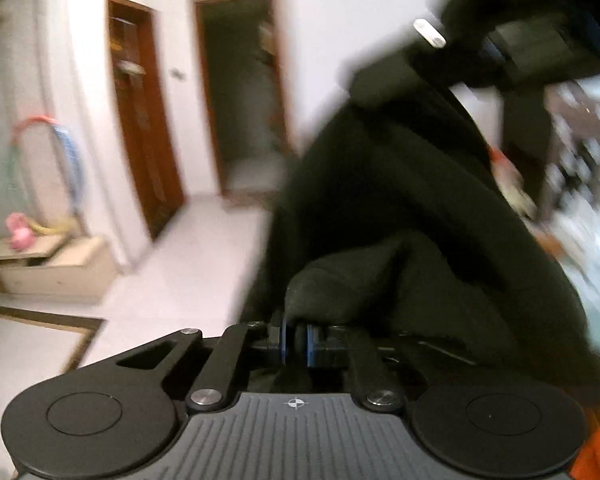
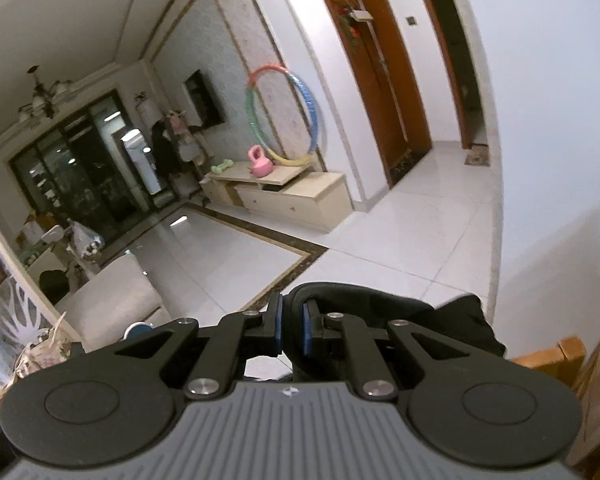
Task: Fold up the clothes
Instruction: 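Close the right gripper on the garment while the left gripper also grasps it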
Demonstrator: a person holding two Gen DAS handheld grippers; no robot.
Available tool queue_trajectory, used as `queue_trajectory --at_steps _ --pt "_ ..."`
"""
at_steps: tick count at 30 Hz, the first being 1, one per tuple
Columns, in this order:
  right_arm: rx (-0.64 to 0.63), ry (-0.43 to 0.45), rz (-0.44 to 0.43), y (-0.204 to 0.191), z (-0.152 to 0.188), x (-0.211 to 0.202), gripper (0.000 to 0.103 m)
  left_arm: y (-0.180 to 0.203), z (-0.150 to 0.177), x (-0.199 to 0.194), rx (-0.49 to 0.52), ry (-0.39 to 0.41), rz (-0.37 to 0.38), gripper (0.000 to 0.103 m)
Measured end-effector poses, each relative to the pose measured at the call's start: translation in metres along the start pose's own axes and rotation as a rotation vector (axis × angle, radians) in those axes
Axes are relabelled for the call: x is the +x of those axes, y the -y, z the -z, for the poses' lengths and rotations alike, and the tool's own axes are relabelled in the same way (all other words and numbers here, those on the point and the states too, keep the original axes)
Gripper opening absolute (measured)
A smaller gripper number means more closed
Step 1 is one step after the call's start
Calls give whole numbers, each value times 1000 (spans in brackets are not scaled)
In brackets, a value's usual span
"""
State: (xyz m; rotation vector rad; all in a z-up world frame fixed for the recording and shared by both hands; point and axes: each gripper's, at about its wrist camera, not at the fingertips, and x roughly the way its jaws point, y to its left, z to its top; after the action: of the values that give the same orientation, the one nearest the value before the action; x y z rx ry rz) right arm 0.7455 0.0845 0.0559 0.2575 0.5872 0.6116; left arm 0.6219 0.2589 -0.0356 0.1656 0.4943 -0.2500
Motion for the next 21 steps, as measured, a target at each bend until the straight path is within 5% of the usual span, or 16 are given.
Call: queue_trajectory --at_steps 9,21 --pt "-38 48 -136 -77 -5 -12 11 -74 8 -82 -192 102 -224 9" --pt "-20 128 -197 -225 80 -114 11 -93 68 -272 -167 206 -300 9"
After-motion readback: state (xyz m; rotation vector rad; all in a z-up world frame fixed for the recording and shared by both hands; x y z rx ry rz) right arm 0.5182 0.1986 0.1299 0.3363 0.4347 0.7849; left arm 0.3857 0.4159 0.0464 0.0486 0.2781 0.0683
